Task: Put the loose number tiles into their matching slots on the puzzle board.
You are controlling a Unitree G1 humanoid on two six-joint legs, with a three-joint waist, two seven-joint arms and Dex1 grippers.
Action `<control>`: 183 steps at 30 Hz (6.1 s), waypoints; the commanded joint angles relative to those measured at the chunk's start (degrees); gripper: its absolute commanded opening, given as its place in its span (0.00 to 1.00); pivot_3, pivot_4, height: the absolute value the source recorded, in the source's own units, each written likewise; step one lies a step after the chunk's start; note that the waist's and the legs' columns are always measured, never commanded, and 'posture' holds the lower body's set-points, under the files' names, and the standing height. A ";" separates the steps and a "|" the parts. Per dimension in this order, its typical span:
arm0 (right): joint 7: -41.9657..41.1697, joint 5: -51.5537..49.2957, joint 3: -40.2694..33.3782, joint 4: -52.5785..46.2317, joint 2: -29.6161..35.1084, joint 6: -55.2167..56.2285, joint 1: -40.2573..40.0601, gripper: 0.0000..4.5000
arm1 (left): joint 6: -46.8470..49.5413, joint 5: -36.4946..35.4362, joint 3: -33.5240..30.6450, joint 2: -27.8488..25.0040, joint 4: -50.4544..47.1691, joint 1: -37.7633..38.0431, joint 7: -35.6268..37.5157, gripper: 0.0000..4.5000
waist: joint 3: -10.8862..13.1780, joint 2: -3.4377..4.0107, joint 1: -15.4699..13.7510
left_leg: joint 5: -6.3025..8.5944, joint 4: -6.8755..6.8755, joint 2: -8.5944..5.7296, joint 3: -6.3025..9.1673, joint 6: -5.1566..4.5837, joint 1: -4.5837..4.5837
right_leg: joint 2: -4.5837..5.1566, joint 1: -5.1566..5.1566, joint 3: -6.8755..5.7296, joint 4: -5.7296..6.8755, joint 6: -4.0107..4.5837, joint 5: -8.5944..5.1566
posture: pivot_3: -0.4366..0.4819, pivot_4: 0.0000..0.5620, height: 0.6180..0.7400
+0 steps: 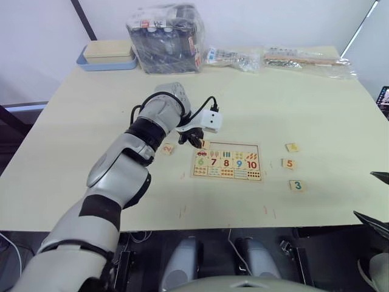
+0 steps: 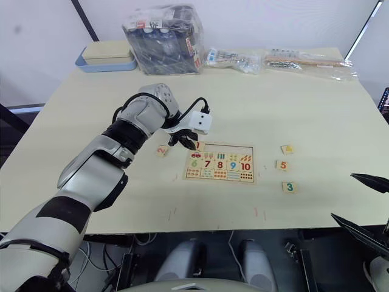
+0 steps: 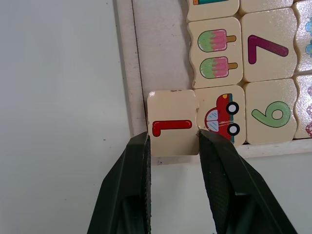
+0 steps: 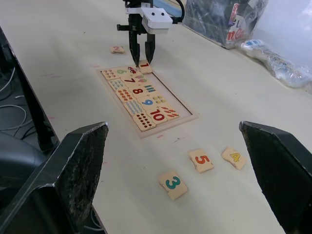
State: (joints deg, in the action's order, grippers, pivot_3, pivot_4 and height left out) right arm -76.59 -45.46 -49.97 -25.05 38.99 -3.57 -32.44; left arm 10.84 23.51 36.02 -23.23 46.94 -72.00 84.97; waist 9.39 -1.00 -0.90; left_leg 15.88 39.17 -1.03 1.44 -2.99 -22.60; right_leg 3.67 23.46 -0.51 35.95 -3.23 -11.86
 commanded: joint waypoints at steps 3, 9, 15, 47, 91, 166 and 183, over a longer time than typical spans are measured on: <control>0.38 -0.52 -0.69 -1.44 0.21 0.73 -0.23 1.00 | -0.08 0.28 -0.97 -0.21 -0.81 -1.48 0.47 0.21 | 0.00 0.00 0.00 | 0.00 0.00 0.00 0.00 0.00 0.00 | 0.00 0.00 0.00 0.00 0.00 0.00 | 0.48 0.27 1.00; 0.43 -0.74 -0.92 -1.51 0.58 0.46 -0.17 1.00 | 0.02 0.25 -1.02 -0.29 -1.03 -1.26 0.45 0.21 | 0.00 0.00 0.00 | 0.00 0.01 0.00 0.00 -0.01 0.00 | 0.00 0.00 0.00 0.01 0.00 0.00 | 0.48 0.27 1.00; 0.54 -0.82 -0.80 -1.53 0.87 0.25 0.08 1.00 | 0.21 -0.06 -1.32 -0.47 -1.27 -1.15 0.55 0.44 | 0.00 0.00 0.00 | 0.00 0.02 0.00 0.00 -0.01 0.00 | 0.00 0.00 0.00 0.01 0.00 0.01 | 0.48 0.27 1.00; 2.00 0.40 1.65 -1.42 0.23 0.97 2.14 1.00 | -17.03 -11.86 -16.18 -2.03 10.08 1.27 -7.01 0.16 | -0.02 0.03 0.04 | 0.01 0.06 -0.04 0.00 -0.01 0.00 | 0.02 0.00 0.01 0.05 -0.04 0.04 | 0.48 0.27 1.00; 2.50 0.50 2.51 -1.24 -0.42 2.17 1.64 1.00 | -19.23 -6.87 -15.17 -1.52 13.59 5.11 -10.40 0.01 | -0.03 0.03 0.02 | 0.01 0.09 -0.08 0.00 -0.02 0.00 | 0.02 -0.01 0.02 0.08 -0.08 0.07 | 0.48 0.27 1.00; 5.99 3.43 9.01 11.20 0.99 -4.81 2.66 1.00 | 18.30 -56.84 -62.16 -4.46 -75.77 92.93 -41.74 0.99 | -0.37 0.41 -0.24 | 0.06 -0.15 0.17 -0.12 0.02 0.59 | 0.49 -0.33 0.31 -0.14 0.20 -0.15 | 0.48 0.27 1.00; -5.23 0.21 9.33 10.71 9.88 -6.54 10.62 1.00 | 44.23 -48.91 -46.72 -1.29 -82.87 71.19 -74.48 0.99 | -0.35 0.31 -0.52 | 0.04 -0.16 0.12 -0.11 0.01 0.55 | 0.36 -0.37 0.24 -0.14 0.31 -0.05 | 0.48 0.27 1.00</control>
State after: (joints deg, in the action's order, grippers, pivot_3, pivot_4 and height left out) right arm -81.18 -44.04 -39.74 -13.50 48.08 -9.81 -22.15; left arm 51.57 -25.91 -11.27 -24.75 -32.72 0.76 13.46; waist 9.03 -0.69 -1.42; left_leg 15.93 39.01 -0.91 1.33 -2.97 -22.05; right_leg 4.04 23.08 -0.30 35.81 -2.92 -11.91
